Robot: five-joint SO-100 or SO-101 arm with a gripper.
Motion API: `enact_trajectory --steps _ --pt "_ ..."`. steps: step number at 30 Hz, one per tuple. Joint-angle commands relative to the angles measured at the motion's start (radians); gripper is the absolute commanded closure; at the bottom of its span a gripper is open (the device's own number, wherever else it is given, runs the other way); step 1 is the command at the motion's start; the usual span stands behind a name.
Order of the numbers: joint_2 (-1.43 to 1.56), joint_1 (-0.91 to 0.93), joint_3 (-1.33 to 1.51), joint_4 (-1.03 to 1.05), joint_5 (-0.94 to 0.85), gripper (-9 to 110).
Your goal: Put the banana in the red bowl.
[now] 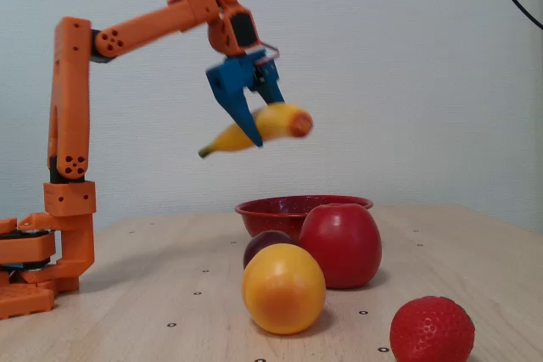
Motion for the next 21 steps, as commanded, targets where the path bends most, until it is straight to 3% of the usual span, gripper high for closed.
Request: enact_trajectory --steps 1,16,21 --pt "0.035 0.034 -0.072 -0.058 -0.002 101" --pt "-0.138 0.04 0.06 -0.282 0.061 101" --pt "-0.17 0.029 0.081 -0.302 0.049 77"
